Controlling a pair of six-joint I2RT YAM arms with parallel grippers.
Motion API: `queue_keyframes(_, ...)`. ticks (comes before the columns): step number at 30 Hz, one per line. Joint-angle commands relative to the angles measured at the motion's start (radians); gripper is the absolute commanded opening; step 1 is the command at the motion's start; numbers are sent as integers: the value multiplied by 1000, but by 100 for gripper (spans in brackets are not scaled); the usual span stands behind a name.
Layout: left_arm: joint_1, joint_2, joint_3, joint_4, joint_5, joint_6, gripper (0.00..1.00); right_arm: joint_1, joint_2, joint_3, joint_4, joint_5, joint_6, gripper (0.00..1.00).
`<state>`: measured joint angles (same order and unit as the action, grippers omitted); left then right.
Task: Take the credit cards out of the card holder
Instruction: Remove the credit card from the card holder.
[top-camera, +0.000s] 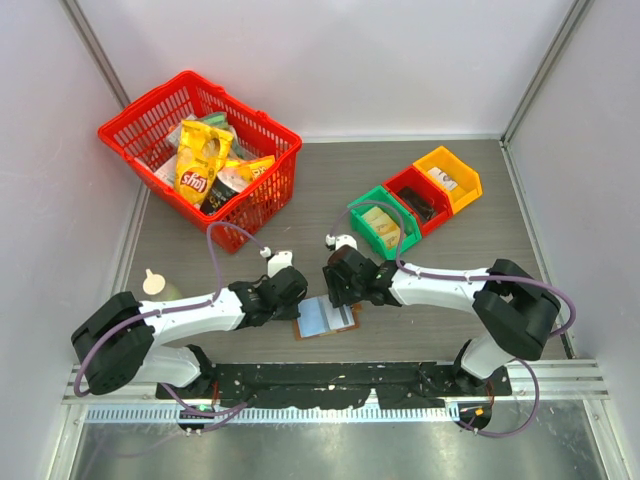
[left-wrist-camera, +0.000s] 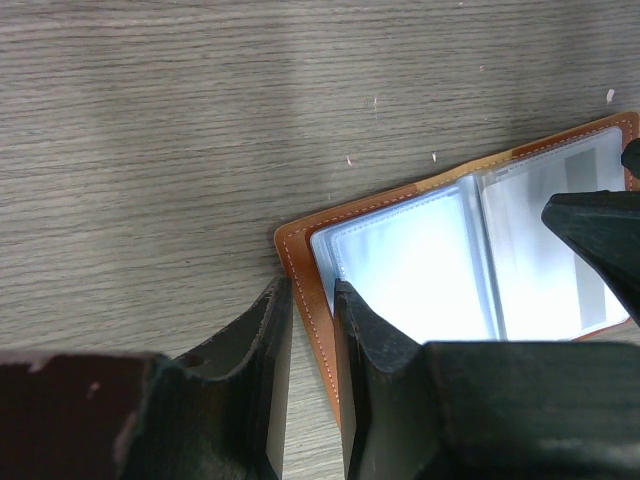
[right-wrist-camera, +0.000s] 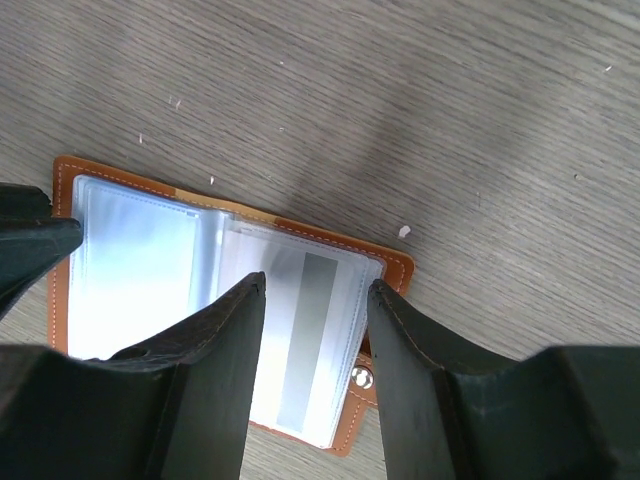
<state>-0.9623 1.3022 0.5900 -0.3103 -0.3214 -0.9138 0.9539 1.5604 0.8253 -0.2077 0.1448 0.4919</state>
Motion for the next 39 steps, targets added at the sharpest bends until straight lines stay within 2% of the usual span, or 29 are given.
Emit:
queue_keyframes(1, -7, -20, -2, 27, -11, -13, 26, 5, 12, -8, 27, 16, 19, 50)
queue_keyframes(5, -7, -18, -1, 27, -8, -14, 25, 5, 23, -14, 37, -11, 17, 50)
queue_keyframes(8, -7, -20, -1, 27, -8, -14, 25, 5, 15, -18, 57, -37, 19, 46)
queue_keyframes(18, -7, -21, 5, 25, -7, -14, 26, 20, -68, 14, 31, -91, 14, 45)
queue_keyframes(26, -7, -30, 5, 22, -8, -14, 26, 49, -65, 52, 5, -100, 19, 44)
queue_keyframes(32, -7, -41, 2, 22, -8, -19, 26, 60, -76, 49, 66, -180, 31, 35)
queue_keyframes(39, -7, -67, 1, 22, -8, -23, 26, 62, -71, 54, 96, -220, 46, 35)
